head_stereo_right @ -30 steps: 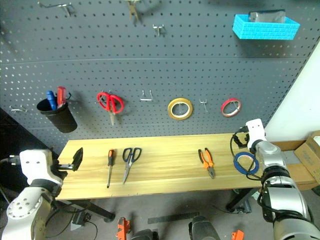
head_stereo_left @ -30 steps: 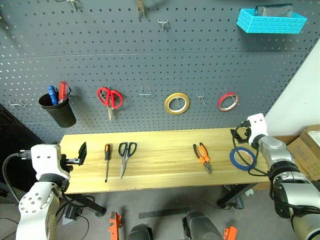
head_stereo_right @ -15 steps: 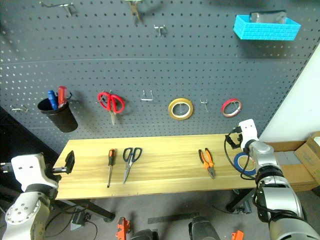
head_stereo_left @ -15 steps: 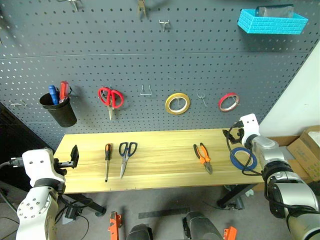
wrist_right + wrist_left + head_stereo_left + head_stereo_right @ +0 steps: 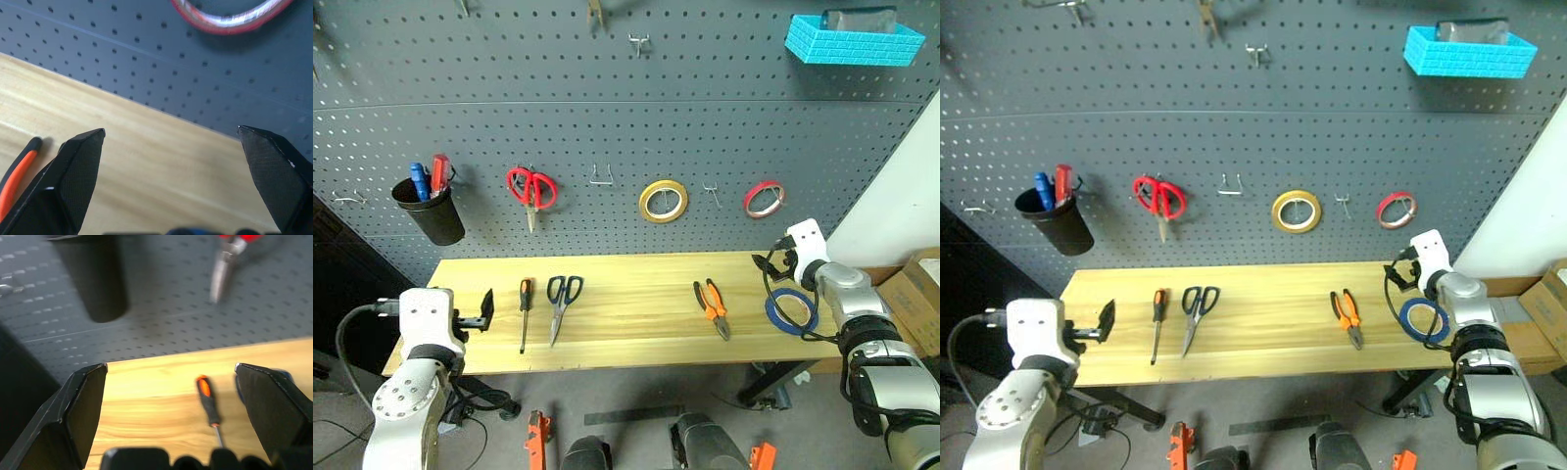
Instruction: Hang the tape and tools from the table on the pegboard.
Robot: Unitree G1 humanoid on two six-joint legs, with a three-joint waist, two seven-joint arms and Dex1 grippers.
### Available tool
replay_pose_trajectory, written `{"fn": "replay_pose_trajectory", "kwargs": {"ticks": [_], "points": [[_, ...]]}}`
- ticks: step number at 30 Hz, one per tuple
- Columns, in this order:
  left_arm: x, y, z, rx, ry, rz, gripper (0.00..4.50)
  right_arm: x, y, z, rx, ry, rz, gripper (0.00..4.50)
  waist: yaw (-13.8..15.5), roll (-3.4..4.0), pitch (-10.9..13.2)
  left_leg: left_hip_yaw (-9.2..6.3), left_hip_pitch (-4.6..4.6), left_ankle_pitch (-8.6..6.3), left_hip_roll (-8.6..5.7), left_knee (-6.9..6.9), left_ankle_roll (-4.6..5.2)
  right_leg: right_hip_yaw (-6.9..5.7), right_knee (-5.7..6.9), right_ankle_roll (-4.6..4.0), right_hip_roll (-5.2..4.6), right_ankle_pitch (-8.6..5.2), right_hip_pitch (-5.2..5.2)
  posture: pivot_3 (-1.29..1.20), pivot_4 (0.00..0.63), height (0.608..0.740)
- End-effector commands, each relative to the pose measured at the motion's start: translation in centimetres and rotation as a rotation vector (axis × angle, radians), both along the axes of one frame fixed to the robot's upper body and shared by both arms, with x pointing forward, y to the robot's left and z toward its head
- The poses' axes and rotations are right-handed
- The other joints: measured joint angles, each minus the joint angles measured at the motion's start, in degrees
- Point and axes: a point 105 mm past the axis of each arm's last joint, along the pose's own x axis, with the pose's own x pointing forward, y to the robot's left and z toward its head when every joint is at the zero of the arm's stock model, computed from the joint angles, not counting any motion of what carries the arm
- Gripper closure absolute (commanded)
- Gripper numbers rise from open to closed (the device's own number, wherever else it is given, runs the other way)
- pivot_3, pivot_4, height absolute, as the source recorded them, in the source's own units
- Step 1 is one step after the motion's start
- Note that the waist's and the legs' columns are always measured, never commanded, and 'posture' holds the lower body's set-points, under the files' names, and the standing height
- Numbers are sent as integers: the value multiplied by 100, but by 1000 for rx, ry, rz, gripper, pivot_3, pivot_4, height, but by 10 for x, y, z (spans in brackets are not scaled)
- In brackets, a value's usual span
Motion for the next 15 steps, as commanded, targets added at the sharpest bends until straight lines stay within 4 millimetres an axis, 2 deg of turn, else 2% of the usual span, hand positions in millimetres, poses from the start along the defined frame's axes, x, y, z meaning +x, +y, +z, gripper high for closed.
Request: {"fn": "replay_pose_trajectory", "kwargs": {"ticks": [1,3,6,9,10,15], "points": [[12,-49,20,32,-29,-237,0,-1,-2,13,27,-9,-37,33,-3,5,86,0,-2,-1,-1,12,0,2,2,1,0,0,2,-186,205,740],[22,-85,27,29,-26,-411,0,-3,-14,11,11,34,-116,33,-6,14,198,-1,-9,-1,-1,19,-1,3,3,2,0,1,0,-206,229,740],[28,-111,35,15,-24,-554,0,-7,-25,9,6,89,-189,33,-24,21,335,-1,-29,-1,-3,40,0,5,4,9,1,6,-8,-222,250,740],[31,-139,43,-17,-15,-723,0,-14,-24,2,-4,161,-181,33,-100,30,419,4,-77,-12,-4,50,14,12,4,26,0,15,-54,-240,273,740],[30,-148,44,-31,-8,-787,0,-15,-25,-1,-11,181,-182,33,-116,30,458,0,-104,-13,-3,59,17,8,6,56,3,34,-75,-240,273,740],[30,-168,43,-81,67,-976,0,-20,-34,-17,-31,272,-257,33,-233,24,643,4,-123,-18,-3,64,25,14,0,60,4,36,-89,-265,315,740]]}}
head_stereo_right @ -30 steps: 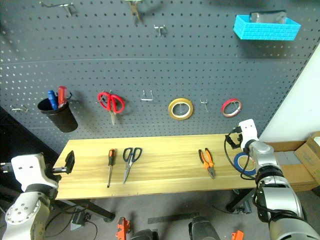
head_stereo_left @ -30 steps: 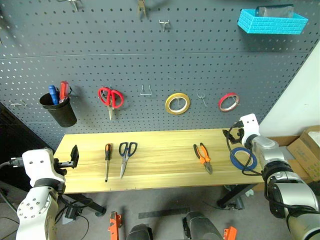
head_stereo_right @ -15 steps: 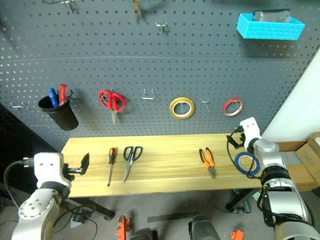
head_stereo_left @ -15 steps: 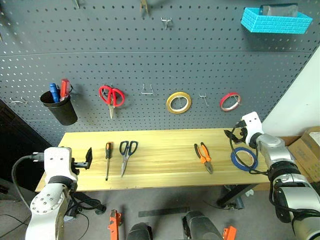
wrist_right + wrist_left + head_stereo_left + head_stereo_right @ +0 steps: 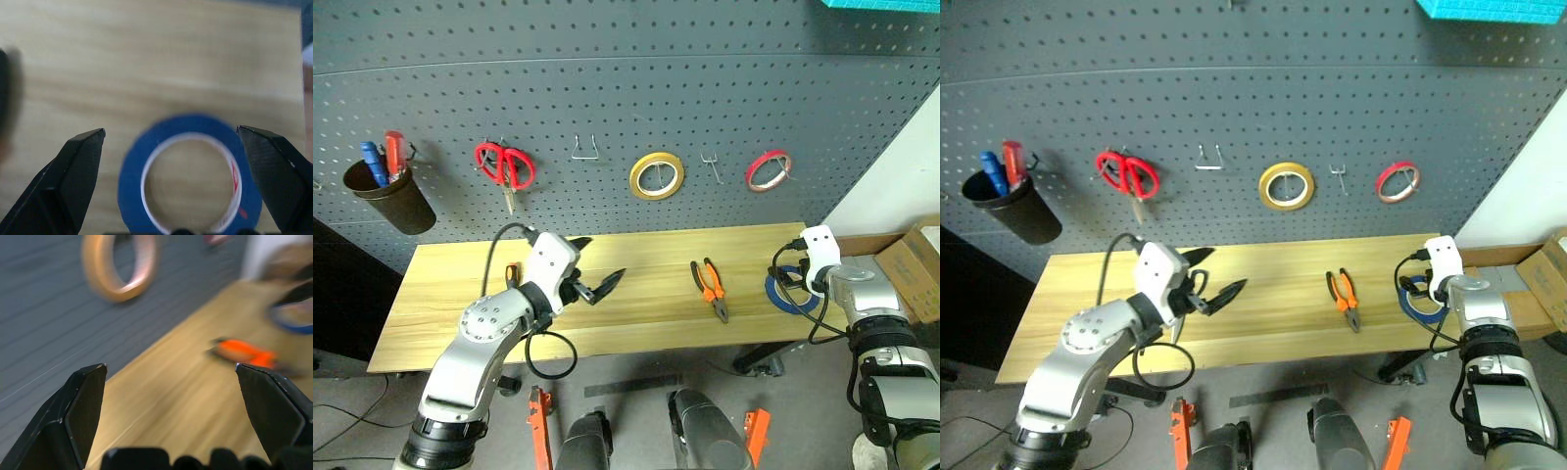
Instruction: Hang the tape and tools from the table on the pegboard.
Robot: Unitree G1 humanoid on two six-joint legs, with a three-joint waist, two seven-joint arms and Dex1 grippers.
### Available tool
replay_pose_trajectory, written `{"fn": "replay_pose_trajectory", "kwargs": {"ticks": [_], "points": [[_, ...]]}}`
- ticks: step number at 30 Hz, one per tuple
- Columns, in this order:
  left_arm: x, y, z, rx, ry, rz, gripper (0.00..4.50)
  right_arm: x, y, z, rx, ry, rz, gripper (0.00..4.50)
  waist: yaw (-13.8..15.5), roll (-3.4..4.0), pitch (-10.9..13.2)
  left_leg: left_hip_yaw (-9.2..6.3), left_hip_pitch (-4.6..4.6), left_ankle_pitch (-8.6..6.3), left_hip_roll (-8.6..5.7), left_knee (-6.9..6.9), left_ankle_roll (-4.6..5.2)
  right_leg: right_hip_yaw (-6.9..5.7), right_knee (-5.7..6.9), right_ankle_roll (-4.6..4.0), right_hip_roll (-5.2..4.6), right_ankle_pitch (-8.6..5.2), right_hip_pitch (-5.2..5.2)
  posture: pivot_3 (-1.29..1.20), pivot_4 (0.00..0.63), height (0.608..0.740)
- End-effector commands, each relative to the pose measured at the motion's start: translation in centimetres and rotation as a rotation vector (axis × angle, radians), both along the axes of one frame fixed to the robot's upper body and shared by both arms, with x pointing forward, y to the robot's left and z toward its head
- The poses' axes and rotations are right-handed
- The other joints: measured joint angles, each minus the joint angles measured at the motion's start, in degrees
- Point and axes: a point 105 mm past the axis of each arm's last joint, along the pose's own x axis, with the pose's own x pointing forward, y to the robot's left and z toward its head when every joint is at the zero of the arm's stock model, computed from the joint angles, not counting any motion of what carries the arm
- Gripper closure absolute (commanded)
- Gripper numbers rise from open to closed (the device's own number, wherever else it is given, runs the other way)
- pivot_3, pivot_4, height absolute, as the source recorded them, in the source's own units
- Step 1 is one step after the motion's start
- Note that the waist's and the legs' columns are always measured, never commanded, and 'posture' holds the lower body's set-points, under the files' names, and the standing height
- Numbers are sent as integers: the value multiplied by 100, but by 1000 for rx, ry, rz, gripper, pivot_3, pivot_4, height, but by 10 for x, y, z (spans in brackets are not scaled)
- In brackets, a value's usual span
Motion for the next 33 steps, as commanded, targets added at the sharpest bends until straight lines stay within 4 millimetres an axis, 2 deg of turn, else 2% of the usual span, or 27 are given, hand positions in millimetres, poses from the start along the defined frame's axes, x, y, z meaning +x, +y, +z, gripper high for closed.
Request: {"fn": "replay_pose_trajectory", "kwargs": {"ticks": [1,8,13,17,20,23,27,30,33], "points": [[-6,-9,-3,9,38,-120,0,-4,-9,-6,-17,50,-53,33,-74,-3,68,0,-1,0,-1,0,0,0,-1,0,0,0,0,-272,322,740],[-11,-15,-3,24,59,-223,0,-11,-10,-30,-14,128,-64,33,-181,-59,206,0,-11,-2,2,-1,1,1,-5,2,0,0,-10,-284,329,740],[-9,-10,0,35,51,-226,0,-7,-8,-33,-15,140,-45,33,-241,-99,228,-1,-6,-1,0,9,1,3,-10,16,-2,9,0,-278,315,740],[-6,-3,5,39,34,-201,0,6,-4,-10,-1,77,-21,33,-244,-104,230,1,-6,-1,-1,12,1,6,-12,21,-4,12,2,-275,307,740],[-3,4,9,26,15,-161,0,19,-4,21,50,-42,-23,33,-253,-94,237,0,-9,-1,0,7,1,5,-11,20,-3,11,-5,-270,302,740],[-1,7,13,0,4,-138,0,18,-4,35,102,-71,-22,33,-255,-74,250,4,-59,-1,-1,9,1,10,0,22,-3,13,-53,-267,302,740],[-5,8,16,-53,30,-137,0,-2,8,23,216,47,18,33,-202,-72,251,-9,-92,-1,4,8,0,-3,-5,22,-3,14,-77,-276,304,740],[-12,9,14,-54,58,-170,0,-13,12,11,175,94,49,33,-177,-71,252,-11,-93,-3,5,7,-1,-4,-7,22,-6,13,-77,-278,304,740],[-19,5,10,-21,76,-228,0,-14,11,5,103,92,58,33,-181,-66,255,-5,-94,-3,4,10,-1,1,-8,24,-17,13,-77,-276,298,740]]}}
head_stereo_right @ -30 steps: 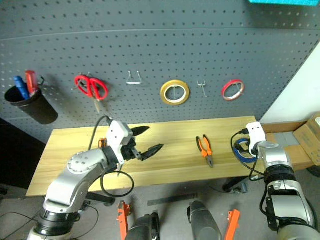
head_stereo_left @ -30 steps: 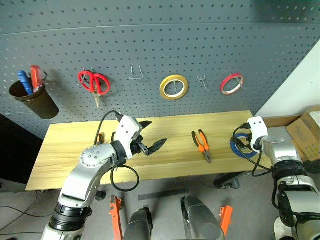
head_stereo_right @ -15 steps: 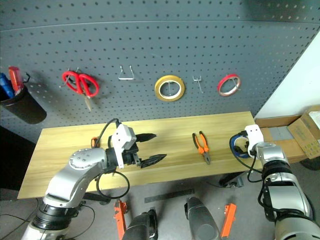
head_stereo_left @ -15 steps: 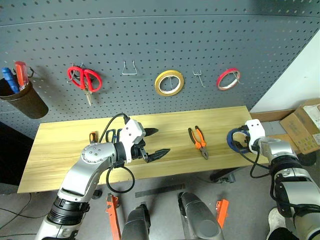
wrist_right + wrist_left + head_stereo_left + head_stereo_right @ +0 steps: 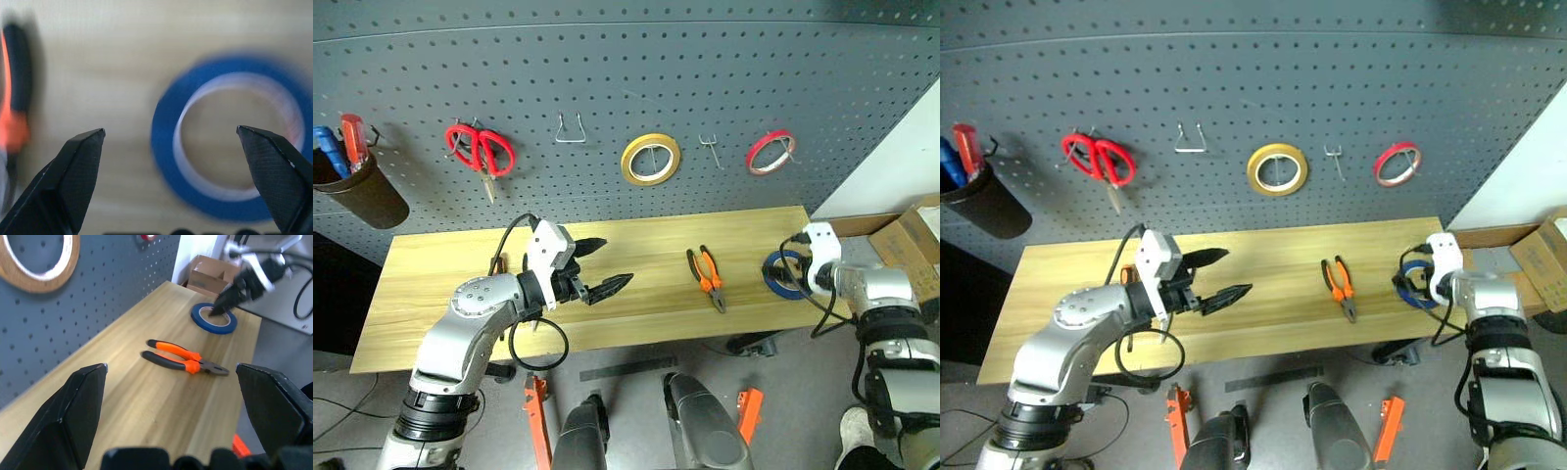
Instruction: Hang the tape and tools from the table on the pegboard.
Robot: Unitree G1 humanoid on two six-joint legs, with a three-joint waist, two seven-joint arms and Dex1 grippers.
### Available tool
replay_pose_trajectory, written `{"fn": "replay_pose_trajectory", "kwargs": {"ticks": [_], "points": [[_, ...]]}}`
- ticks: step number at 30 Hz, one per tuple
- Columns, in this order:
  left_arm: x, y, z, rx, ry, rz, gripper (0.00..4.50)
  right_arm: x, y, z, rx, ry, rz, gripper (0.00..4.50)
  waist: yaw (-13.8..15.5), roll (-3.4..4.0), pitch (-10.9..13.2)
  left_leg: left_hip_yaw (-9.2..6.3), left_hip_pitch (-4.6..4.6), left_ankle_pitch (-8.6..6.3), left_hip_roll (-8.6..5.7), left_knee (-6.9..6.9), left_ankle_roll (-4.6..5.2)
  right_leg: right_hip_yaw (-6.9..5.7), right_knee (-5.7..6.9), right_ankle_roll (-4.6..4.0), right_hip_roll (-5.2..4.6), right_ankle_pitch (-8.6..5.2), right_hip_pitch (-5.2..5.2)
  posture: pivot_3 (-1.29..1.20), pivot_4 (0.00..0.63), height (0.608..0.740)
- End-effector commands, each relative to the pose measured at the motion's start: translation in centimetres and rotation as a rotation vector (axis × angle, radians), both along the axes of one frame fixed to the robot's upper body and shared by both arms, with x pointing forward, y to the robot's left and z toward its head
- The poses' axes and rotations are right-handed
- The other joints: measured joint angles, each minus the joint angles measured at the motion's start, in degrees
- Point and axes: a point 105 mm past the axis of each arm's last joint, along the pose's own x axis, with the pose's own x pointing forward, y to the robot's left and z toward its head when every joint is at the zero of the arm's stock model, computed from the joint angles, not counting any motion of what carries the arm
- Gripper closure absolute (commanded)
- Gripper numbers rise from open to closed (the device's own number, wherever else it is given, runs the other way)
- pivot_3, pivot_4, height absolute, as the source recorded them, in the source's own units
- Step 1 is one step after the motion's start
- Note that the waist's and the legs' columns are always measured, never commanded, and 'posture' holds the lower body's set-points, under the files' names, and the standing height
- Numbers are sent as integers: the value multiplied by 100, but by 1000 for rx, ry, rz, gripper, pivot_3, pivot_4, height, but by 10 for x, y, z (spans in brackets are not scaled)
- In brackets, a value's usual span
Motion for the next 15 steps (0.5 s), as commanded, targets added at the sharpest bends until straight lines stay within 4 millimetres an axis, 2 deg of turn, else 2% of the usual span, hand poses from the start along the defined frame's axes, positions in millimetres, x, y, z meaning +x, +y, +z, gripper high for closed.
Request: {"fn": "replay_pose_trajectory", "kwargs": {"ticks": [1,5,8,15], "points": [[-15,-10,8,19,-30,-110,0,4,-1,7,-63,-46,15,33,-9,2,1,2,0,0,-1,1,0,3,0,1,-2,0,0,-276,297,740],[-26,-10,1,73,-13,-188,0,8,5,1,-77,-57,24,33,-62,2,1,8,5,1,-3,4,0,7,2,6,1,3,0,-275,294,740],[-32,-9,-2,126,-63,-238,0,10,10,-5,-97,-52,58,33,-88,3,1,7,9,1,-1,2,0,5,3,0,15,5,-1,-275,293,740],[-34,-9,-3,130,-96,-257,0,13,14,-19,-168,-23,149,33,-81,3,1,10,4,1,-2,1,0,8,0,-2,10,3,-4,-271,291,740]]}}
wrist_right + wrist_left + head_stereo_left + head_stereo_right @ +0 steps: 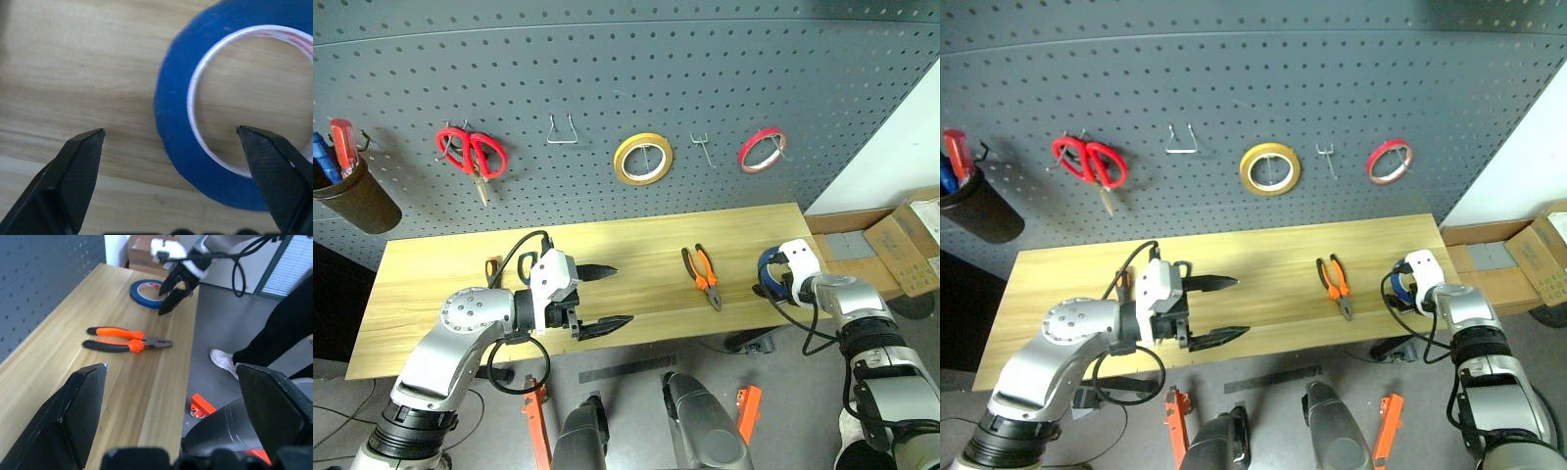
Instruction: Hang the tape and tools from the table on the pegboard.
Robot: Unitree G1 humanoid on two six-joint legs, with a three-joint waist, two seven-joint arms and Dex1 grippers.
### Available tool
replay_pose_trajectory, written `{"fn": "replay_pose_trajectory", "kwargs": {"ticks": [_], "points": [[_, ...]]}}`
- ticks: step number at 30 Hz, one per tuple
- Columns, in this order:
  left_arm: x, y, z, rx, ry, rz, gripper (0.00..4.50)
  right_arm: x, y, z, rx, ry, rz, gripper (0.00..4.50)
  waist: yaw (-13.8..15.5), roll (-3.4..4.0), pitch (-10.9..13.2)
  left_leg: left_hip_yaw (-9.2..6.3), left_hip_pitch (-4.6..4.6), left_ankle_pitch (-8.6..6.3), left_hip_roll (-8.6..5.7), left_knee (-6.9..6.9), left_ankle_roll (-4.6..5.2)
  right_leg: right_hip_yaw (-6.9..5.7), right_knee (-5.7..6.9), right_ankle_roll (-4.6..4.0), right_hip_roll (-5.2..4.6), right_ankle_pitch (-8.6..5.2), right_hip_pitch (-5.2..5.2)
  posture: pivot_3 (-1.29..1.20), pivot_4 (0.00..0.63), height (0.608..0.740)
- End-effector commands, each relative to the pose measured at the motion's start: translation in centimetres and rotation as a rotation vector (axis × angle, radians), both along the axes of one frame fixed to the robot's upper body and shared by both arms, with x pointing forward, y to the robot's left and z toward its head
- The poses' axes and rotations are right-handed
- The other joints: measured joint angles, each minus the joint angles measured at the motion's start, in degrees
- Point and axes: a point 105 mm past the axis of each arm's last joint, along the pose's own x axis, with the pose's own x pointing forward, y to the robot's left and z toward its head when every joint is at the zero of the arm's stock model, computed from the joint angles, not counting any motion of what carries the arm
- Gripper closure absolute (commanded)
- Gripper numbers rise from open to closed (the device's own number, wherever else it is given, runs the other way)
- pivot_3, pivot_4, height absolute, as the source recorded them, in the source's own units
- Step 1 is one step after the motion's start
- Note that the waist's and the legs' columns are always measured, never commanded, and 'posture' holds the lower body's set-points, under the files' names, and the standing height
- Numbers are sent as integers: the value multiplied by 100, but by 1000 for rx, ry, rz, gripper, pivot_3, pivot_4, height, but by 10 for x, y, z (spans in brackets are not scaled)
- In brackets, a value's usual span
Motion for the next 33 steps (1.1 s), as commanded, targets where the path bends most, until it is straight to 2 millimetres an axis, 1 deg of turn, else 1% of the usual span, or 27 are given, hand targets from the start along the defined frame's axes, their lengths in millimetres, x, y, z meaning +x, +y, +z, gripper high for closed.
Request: {"fn": "replay_pose_trajectory", "kwargs": {"ticks": [1,2,5,9,12,14,15,16,18,19,22,23,25,26,27,29,31,33], "points": [[-2,-1,5,2,-46,-15,0,3,-1,-1,-12,18,16,33,0,0,0,-1,0,0,0,1,0,-1,0,0,0,0,0,-271,291,740],[-2,0,5,0,-46,-12,0,3,-2,-2,-17,32,22,33,0,0,0,-1,0,0,0,2,0,-1,1,0,0,0,0,-271,290,740],[-1,2,6,-12,-46,1,0,3,-7,-4,-58,50,37,610,-1,0,0,-2,2,0,0,2,0,-3,3,0,2,1,1,-271,288,740],[-3,8,15,-99,14,14,0,0,-7,-10,-106,66,81,1968,3,-3,-2,-4,1,0,1,1,0,-5,1,0,2,0,1,-277,287,740],[-3,15,15,-93,5,40,0,-2,-3,-15,-103,77,91,3031,3,-5,-4,-6,3,0,1,5,0,-6,2,0,1,1,6,-278,285,740],[-3,19,14,-89,18,57,0,0,-3,-14,-112,57,86,3743,3,-6,-4,-6,6,0,1,5,0,-6,3,1,1,1,8,-276,284,740],[-5,21,13,-84,28,59,0,3,-5,-11,-138,31,89,4001,3,-6,-5,-7,6,0,1,6,0,-6,3,1,1,1,8,-274,284,740],[-7,23,12,-76,38,60,0,7,-5,-3,-186,-19,117,4120,3,-6,-5,-7,6,0,1,7,0,-6,4,1,1,1,8,-268,284,740],[-14,27,12,-76,59,64,0,14,2,16,-221,-120,165,4121,14,-5,-4,-7,6,0,2,7,0,-6,4,1,0,1,8,-265,282,740],[-16,28,12,-76,60,66,0,14,5,22,-224,-147,176,4121,19,-3,-3,-8,1,0,7,4,0,-5,6,0,0,1,1,-265,283,740],[-21,32,12,-67,51,78,0,13,15,45,-258,-262,217,4122,21,3,1,-7,-6,0,11,0,0,-4,6,0,-1,0,-9,-263,287,740],[-23,34,13,-74,49,83,0,11,22,59,-276,-332,237,4122,22,6,3,-6,-5,0,12,0,0,-2,5,0,-2,0,-9,-263,287,740],[-25,35,15,-81,43,90,0,7,32,78,-302,-426,263,4122,26,10,5,-4,-4,0,13,0,0,0,6,0,-3,0,-9,-263,287,740],[-24,36,16,-84,35,98,0,4,39,87,-307,-474,274,4122,29,10,5,-5,-4,0,13,1,0,-1,8,0,-3,0,-9,-267,288,740],[-22,37,20,-87,20,105,0,-3,51,98,-317,-541,300,4122,32,10,5,-6,-3,0,13,2,-1,-2,9,0,-3,0,-9,-267,288,740],[-8,40,35,-143,-55,154,0,-22,82,129,-345,-756,336,4122,58,10,5,-10,-3,1,12,2,-1,-7,11,0,-2,-1,-9,-277,293,740],[0,40,46,-177,-107,172,0,-41,103,143,-342,-864,358,4123,109,10,5,-18,-5,1,12,2,-3,-16,10,-4,3,-3,-10,-281,295,740],[1,35,50,-179,-117,153,0,-57,118,148,-329,-920,377,4123,137,11,5,-14,-5,2,11,2,-5,-12,10,-3,2,-3,-11,-285,296,740]]}}
